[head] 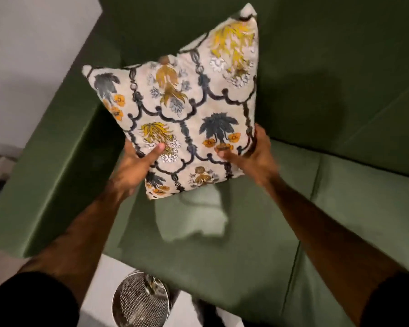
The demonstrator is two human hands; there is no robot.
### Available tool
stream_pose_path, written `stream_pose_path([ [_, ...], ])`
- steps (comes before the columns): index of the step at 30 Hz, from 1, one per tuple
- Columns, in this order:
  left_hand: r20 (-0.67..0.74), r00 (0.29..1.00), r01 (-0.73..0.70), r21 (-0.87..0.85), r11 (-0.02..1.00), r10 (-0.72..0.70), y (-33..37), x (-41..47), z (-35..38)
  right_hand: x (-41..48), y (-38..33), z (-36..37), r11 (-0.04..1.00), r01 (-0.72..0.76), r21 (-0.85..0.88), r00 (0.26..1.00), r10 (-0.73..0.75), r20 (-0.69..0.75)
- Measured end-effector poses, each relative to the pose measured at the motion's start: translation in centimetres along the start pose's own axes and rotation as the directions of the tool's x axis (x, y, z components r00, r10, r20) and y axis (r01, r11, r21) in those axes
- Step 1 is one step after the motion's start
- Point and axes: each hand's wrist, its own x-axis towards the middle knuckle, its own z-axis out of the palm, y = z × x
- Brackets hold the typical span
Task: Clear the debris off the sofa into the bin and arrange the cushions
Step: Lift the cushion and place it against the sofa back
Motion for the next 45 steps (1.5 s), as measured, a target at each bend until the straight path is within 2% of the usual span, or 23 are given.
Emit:
stream_pose_path([
  [3, 0.13, 0.991, -0.033, 0.094, 0.995, 0.021, 1.6, 1.4, 4.4, -3.4, 2.9, -3.3, 0.998, -0.033, 0.062, 0.979, 0.045, -0.201],
  [6, 0.177, 0.984, -0.051, 0.118, 0.992, 0.029, 2.8, 1.9, 7.2, -5.4, 4.8, -5.2, 0.994, -0.059, 0.092, 0.977, 0.077, -0.201],
  [9, 0.048, 0.994, -0.097, 0.052, 0.994, 0.094, 3.1, 0.6, 8.3, -6.4, 5.2, -7.4, 0.984, -0.038, 0.176, 0.994, 0.056, -0.098],
  [11, -0.141, 0.984, -0.109, 0.009, 0.994, 0.11, 2.9, -1.7, 9.5, -7.7, 5.2, -9.7, 0.981, -0.055, 0.185, 0.995, 0.07, -0.071],
  [12, -0.307, 0.942, -0.129, 0.033, 0.991, 0.133, 2.6, -3.2, 10.5, -8.6, 5.5, -11.2, 0.984, -0.069, 0.166, 0.991, 0.087, -0.101],
  [13, -0.483, 0.852, -0.183, 0.088, 0.979, 0.202, 2.2, -4.8, 11.7, -9.8, 6.2, -12.9, 0.982, -0.095, 0.166, 0.98, 0.121, -0.158],
  [14, -0.628, 0.717, -0.274, 0.146, 0.951, 0.303, 1.8, -6.5, 13.0, -11.2, 7.2, -14.7, 0.974, -0.128, 0.185, 0.954, 0.172, -0.245],
  [15, -0.715, 0.578, -0.374, 0.197, 0.906, 0.394, 1.5, -8.1, 15.0, -13.0, 8.4, -17.0, 0.961, -0.164, 0.221, 0.9, 0.238, -0.365],
  [16, -0.731, 0.498, -0.458, 0.234, 0.857, 0.466, 1.5, -9.5, 17.3, -15.1, 9.7, -19.6, 0.945, -0.201, 0.258, 0.812, 0.308, -0.495],
  [17, -0.699, 0.5, -0.525, 0.224, 0.821, 0.511, 1.5, -10.7, 20.7, -17.6, 11.1, -22.7, 0.926, -0.231, 0.298, 0.689, 0.372, -0.622],
  [19, -0.521, 0.624, -0.619, 0.125, 0.775, 0.582, 1.8, -12.5, 26.5, -21.5, 13.0, -27.6, 0.891, -0.255, 0.376, 0.443, 0.454, -0.773],
  [21, -0.2, 0.764, -0.622, 0.021, 0.782, 0.613, 3.1, -14.4, 34.9, -25.2, 15.1, -33.5, 0.869, -0.281, 0.408, 0.238, 0.475, -0.847],
  [22, -0.022, 0.8, -0.6, -0.004, 0.8, 0.6, 4.2, -15.1, 39.1, -26.4, 16.0, -36.3, 0.864, -0.268, 0.426, 0.162, 0.476, -0.864],
  [23, 0.163, 0.81, -0.568, -0.022, 0.823, 0.563, 5.2, -15.6, 43.3, -27.4, 17.1, -39.1, 0.86, -0.236, 0.452, 0.096, 0.484, -0.87],
  [25, 0.499, 0.736, -0.526, -0.003, 0.851, 0.457, 7.1, -15.9, 50.9, -28.8, 19.0, -43.9, 0.845, -0.155, 0.512, 0.026, 0.522, -0.853],
  [26, 0.624, 0.67, -0.531, 0.023, 0.847, 0.403, 8.1, -15.9, 54.5, -29.4, 19.9, -46.0, 0.84, -0.126, 0.528, 0.037, 0.536, -0.843],
  [28, 0.776, 0.572, -0.522, 0.093, 0.848, 0.267, 10.0, -15.5, 60.6, -30.0, 21.6, -49.1, 0.855, -0.113, 0.506, 0.15, 0.518, -0.842],
  [30, 0.851, 0.507, -0.508, 0.166, 0.845, 0.138, 11.3, -14.6, 64.8, -29.8, 22.6, -50.9, 0.889, -0.145, 0.435, 0.261, 0.458, -0.85],
  [33, 0.892, 0.45, -0.506, 0.208, 0.837, 0.05, 11.4, -14.4, 68.3, -30.1, 23.7, -52.1, 0.92, -0.161, 0.357, 0.382, 0.392, -0.837],
  [35, 0.878, 0.475, -0.497, 0.206, 0.843, 0.066, 10.7, -14.6, 68.5, -30.3, 24.0, -52.2, 0.93, -0.175, 0.323, 0.437, 0.367, -0.821],
  [38, 0.812, 0.564, -0.46, 0.163, 0.873, 0.146, 9.6, -14.4, 66.1, -29.6, 23.9, -52.1, 0.941, -0.197, 0.276, 0.527, 0.339, -0.779],
  [41, 0.717, 0.674, -0.397, 0.147, 0.906, 0.179, 8.3, -14.0, 60.5, -27.3, 22.9, -51.2, 0.956, -0.211, 0.204, 0.663, 0.293, -0.689],
  [45, 0.526, 0.824, -0.336, 0.155, 0.929, 0.21, 6.2, -14.0, 51.8, -22.0, 21.7, -48.8, 0.964, -0.247, 0.096, 0.794, 0.258, -0.55],
])
